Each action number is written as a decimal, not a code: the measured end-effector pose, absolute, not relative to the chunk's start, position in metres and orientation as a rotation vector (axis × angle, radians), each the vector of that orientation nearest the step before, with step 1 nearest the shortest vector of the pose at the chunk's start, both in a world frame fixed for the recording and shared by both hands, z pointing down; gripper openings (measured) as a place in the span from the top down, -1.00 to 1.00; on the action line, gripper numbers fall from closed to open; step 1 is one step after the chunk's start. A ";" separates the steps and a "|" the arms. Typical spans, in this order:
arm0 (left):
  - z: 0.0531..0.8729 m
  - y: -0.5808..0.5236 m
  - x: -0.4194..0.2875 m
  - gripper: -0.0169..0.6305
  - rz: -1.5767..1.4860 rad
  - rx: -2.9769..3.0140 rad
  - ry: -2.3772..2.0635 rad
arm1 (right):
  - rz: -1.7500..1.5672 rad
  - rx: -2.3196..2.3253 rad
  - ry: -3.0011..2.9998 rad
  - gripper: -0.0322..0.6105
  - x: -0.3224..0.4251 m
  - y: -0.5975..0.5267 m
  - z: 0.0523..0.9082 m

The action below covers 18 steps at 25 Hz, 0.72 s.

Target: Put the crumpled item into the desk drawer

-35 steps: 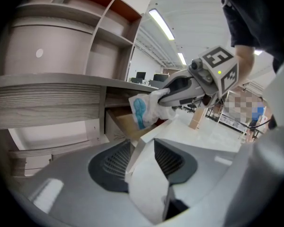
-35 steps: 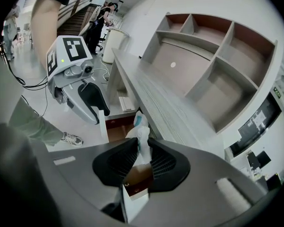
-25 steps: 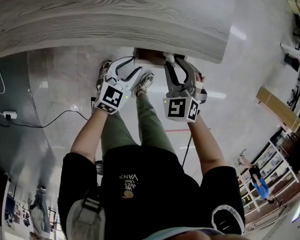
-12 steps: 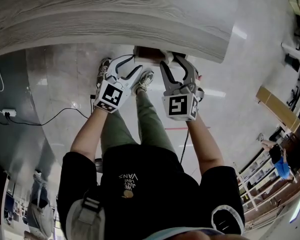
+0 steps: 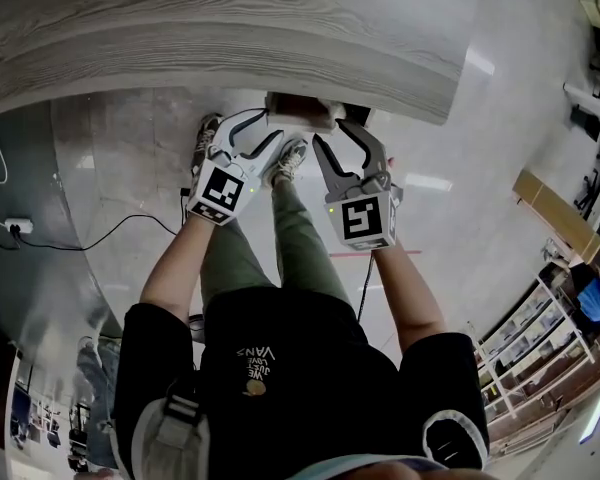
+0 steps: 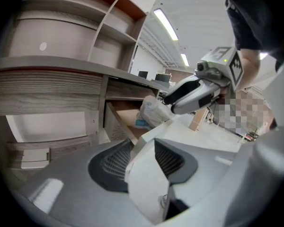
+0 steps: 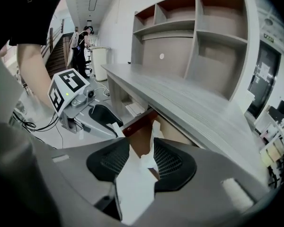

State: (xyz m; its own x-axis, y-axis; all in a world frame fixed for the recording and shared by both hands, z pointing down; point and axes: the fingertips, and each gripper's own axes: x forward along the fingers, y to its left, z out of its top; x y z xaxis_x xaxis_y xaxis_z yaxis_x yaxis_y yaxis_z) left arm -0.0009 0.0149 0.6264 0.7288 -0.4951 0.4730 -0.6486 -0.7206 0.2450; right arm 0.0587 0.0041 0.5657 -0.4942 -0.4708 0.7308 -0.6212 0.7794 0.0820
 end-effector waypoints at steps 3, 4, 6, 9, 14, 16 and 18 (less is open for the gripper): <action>0.627 0.015 -0.001 0.42 0.536 2.536 -0.881 | 0.283 0.774 -2.194 0.43 0.055 0.011 0.569; 0.628 0.015 -0.001 0.42 0.536 2.535 -0.882 | 0.289 0.763 -2.198 0.43 0.053 0.012 0.570; 0.628 0.015 -0.001 0.42 0.536 2.533 -0.882 | 0.296 0.735 -2.200 0.43 0.050 0.015 0.575; 0.629 0.016 -0.001 0.42 0.543 2.531 -0.880 | 0.316 0.703 -2.204 0.43 0.044 0.014 0.582; 0.633 0.017 0.000 0.42 0.549 2.527 -0.874 | 0.351 0.722 -2.187 0.42 0.041 0.004 0.595; 0.633 0.018 0.000 0.42 0.548 2.526 -0.872 | 0.358 0.774 -2.172 0.42 0.048 -0.005 0.595; 0.634 0.018 -0.001 0.42 0.550 2.525 -0.869 | 0.355 0.829 -2.155 0.42 0.056 -0.015 0.592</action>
